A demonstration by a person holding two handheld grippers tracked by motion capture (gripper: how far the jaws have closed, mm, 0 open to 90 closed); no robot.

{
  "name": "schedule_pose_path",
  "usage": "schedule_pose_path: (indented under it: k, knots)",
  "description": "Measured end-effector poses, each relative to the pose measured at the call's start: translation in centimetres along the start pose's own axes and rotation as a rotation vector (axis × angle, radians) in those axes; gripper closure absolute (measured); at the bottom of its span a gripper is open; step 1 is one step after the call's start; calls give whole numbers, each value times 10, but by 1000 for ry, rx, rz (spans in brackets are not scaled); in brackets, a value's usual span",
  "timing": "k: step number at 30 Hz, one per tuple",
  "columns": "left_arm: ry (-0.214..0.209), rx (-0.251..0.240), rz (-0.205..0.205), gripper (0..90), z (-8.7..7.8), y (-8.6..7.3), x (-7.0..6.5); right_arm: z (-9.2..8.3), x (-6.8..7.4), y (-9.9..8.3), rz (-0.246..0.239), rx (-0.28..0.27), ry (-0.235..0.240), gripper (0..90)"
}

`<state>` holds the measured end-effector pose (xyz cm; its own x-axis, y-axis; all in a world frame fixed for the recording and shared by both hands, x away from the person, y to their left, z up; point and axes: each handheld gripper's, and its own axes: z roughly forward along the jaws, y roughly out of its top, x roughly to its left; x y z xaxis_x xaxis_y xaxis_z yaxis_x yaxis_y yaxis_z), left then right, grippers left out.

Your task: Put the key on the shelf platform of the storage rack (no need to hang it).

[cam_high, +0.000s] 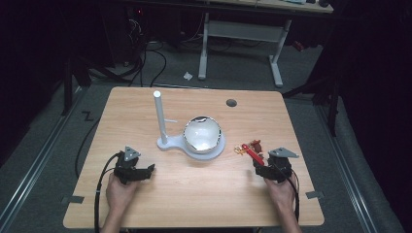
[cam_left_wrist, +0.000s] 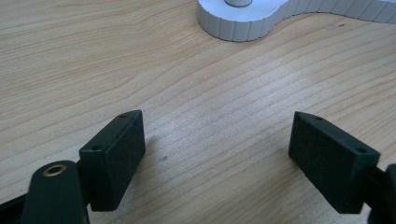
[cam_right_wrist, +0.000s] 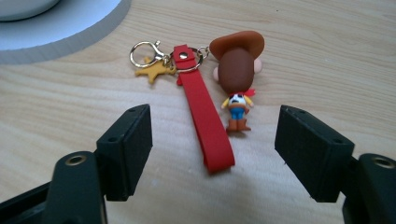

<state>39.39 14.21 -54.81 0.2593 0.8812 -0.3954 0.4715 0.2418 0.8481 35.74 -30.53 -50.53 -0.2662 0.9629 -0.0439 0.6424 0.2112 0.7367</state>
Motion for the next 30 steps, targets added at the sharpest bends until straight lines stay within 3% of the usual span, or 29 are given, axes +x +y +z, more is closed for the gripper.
schedule_pose_path:
  k: [5, 12, 18, 19, 25, 30]
  knots:
    - [1, 0, 1, 191, 0, 0, 0, 13, -1, 12, -24, 29, -5, 277]
    - [3, 0, 1, 193, 0, 0, 0, 29, -6, 24, -23, 54, 0, 283]
    - [5, -1, 3, 195, 0, 0, 1, 40, -13, 29, 13, 64, 33, 282]
    - [5, -1, 2, 196, 0, 0, 1, 45, -11, 31, -5, 76, 29, 291]
    - [4, -3, 1, 196, 1, 1, 1, 57, -13, 31, -8, 100, 29, 318]
    - [6, -3, 0, 196, 1, 0, 0, 58, -11, 31, -42, 106, 26, 388]
